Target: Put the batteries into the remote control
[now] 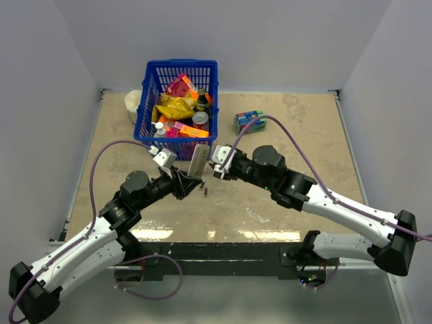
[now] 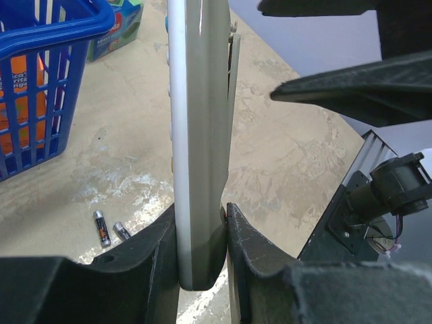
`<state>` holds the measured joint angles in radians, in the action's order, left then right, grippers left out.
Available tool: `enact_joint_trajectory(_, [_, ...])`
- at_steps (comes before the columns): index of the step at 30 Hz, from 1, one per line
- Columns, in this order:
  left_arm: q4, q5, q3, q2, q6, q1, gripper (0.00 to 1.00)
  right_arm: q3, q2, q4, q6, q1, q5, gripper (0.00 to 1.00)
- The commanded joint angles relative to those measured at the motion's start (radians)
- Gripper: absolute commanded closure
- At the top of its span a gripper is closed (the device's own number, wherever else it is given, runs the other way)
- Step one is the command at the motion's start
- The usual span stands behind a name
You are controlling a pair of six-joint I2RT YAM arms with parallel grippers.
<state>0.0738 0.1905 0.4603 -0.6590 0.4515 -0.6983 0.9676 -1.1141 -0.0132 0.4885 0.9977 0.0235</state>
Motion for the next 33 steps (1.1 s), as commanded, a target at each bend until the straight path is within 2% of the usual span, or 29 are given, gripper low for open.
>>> enact_joint_trajectory(1, [0.072,0.036,0.038,0.006,-0.033,0.000,1.00,0.068,-0.027,0.045,0.036,-0.021,0.049,0.54])
enact_joint_trajectory(10, [0.070,0.050,0.044,-0.001,-0.042,0.000,1.00,0.108,-0.052,0.027,0.050,-0.027,0.118,0.58])
enact_joint_trajectory(20, [0.076,0.049,0.049,-0.004,-0.039,0.000,1.00,0.099,-0.056,0.016,0.042,-0.030,0.125,0.66])
enact_joint_trajectory(33, [0.107,0.084,0.044,0.010,-0.051,-0.001,1.00,0.106,-0.073,-0.016,0.051,-0.036,0.150,0.68])
